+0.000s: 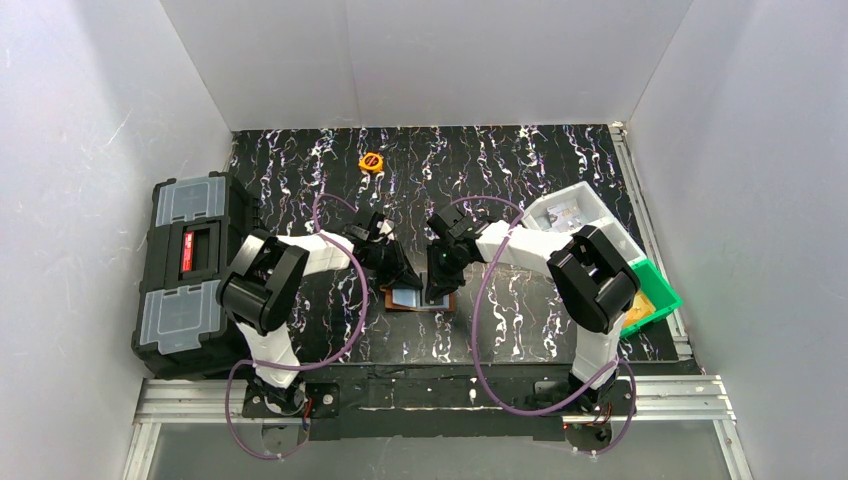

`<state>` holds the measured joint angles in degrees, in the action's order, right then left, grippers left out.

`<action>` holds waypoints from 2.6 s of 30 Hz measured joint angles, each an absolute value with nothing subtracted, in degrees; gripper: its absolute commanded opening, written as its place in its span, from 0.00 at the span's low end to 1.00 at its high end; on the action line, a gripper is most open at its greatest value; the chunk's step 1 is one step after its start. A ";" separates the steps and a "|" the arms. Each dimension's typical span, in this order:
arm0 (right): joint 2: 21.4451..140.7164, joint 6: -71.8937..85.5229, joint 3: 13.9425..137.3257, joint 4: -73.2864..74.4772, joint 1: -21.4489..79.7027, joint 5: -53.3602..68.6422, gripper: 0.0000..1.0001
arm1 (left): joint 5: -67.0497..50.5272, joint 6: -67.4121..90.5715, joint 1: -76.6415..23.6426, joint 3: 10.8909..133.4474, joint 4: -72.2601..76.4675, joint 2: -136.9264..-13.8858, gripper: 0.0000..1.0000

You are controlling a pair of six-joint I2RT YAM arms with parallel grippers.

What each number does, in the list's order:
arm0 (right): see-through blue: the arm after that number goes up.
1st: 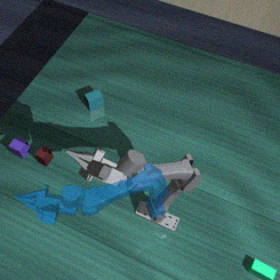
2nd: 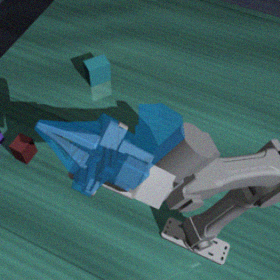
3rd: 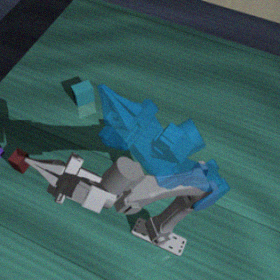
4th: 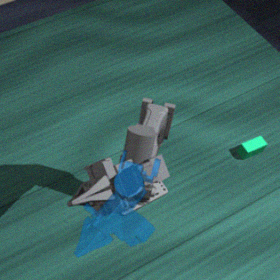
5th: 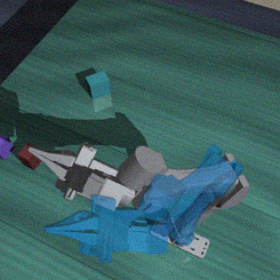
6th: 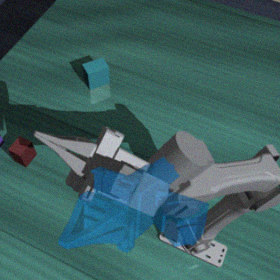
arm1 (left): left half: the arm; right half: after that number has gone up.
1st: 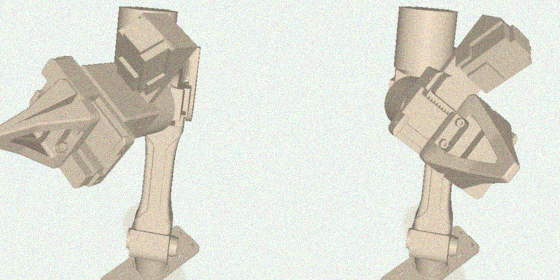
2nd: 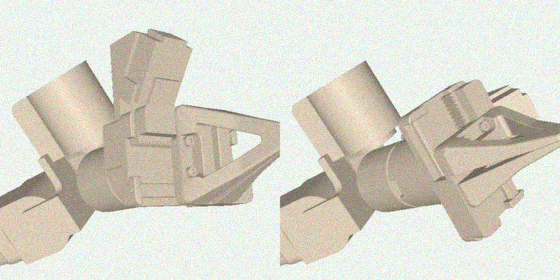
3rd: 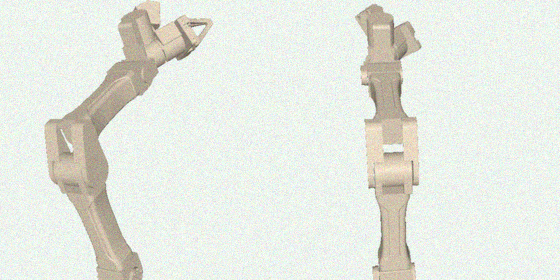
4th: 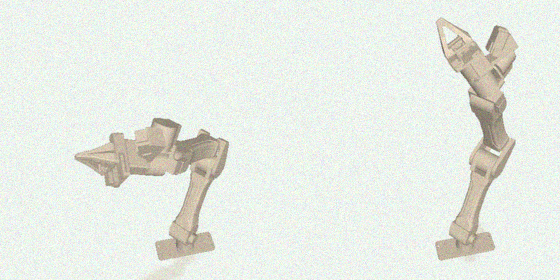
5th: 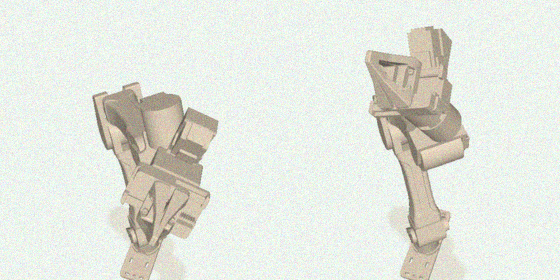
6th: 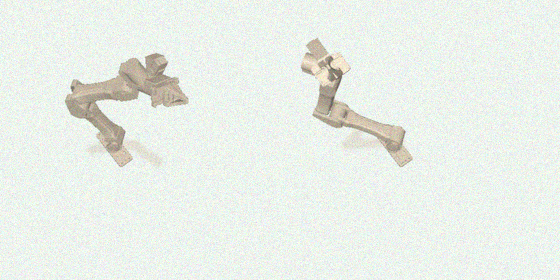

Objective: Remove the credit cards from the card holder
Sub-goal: Remove the credit card from the card holder.

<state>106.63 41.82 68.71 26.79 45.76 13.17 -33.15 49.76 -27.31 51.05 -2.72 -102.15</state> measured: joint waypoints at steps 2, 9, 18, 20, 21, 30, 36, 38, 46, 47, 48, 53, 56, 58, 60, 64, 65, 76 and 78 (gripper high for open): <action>106.69 41.82 68.62 26.61 45.76 13.47 0.24 | -33.80 49.95 -27.33 51.05 -1.76 -102.52 0.12; 106.21 41.85 68.45 26.68 45.30 13.30 0.35 | -34.11 49.25 -27.31 51.20 -1.83 -102.72 0.13; 103.59 41.17 67.59 29.56 41.91 8.38 0.41 | -34.11 48.47 -27.31 51.40 -2.28 -102.72 0.13; 103.59 41.10 67.46 30.17 41.52 7.73 0.41 | -34.13 48.40 -27.31 51.40 -2.31 -102.72 0.13; 103.59 41.10 67.40 30.26 41.52 7.66 0.41 | -34.13 48.38 -27.31 51.40 -2.31 -102.72 0.13; 104.03 40.51 67.37 30.09 41.65 7.88 0.27 | -34.87 48.23 -27.35 51.46 -2.09 -102.89 0.17; 104.86 40.49 67.37 30.22 41.54 8.73 0.20 | -36.10 48.29 -27.22 51.46 -1.30 -103.50 0.18; 104.86 40.49 67.37 30.35 41.45 8.82 0.17 | -36.47 48.45 -27.14 51.46 -1.08 -103.66 0.18; 105.06 40.49 67.37 30.55 41.21 9.28 0.13 | -36.67 47.57 -27.11 51.70 -1.34 -103.79 0.23; 105.10 40.47 67.37 30.55 41.21 9.41 0.12 | -36.62 47.05 -27.11 52.03 -1.85 -103.79 0.23; 105.14 40.47 67.37 30.52 41.21 9.58 0.12 | -36.53 46.54 -27.14 52.29 -2.28 -103.79 0.23; 105.49 40.49 67.40 30.50 41.21 10.15 0.11 | -36.71 45.41 -27.11 52.45 -2.42 -103.94 0.19; 105.65 40.45 67.61 30.70 41.21 10.24 0.11 | -37.10 45.41 -27.11 52.45 -2.02 -104.33 0.15; 105.93 40.40 67.99 31.20 41.21 10.26 0.11 | -37.30 45.63 -27.09 52.45 -1.83 -104.49 0.12; 106.13 40.32 68.20 31.64 41.21 10.33 0.11 | -37.28 45.84 -27.07 52.45 -1.67 -104.49 0.09; 106.17 40.27 68.25 31.83 41.21 10.44 0.10 | -37.21 46.46 -27.07 52.45 -1.50 -104.49 0.00; 106.19 40.27 68.27 31.86 41.21 10.46 0.10 | -37.19 46.54 -27.05 52.45 -1.48 -104.49 0.00; 106.45 40.32 68.47 31.99 41.23 10.98 0.09 | -36.21 45.28 -26.63 53.04 -4.43 -104.49 0.00; 106.56 40.34 68.47 31.79 41.25 11.35 0.09 | -35.81 44.40 -26.41 53.39 -5.76 -104.44 0.00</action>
<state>106.56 40.34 68.47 31.79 41.25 11.35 -35.81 44.40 -26.41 53.39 -5.76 -104.44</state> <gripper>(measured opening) 0.098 0.050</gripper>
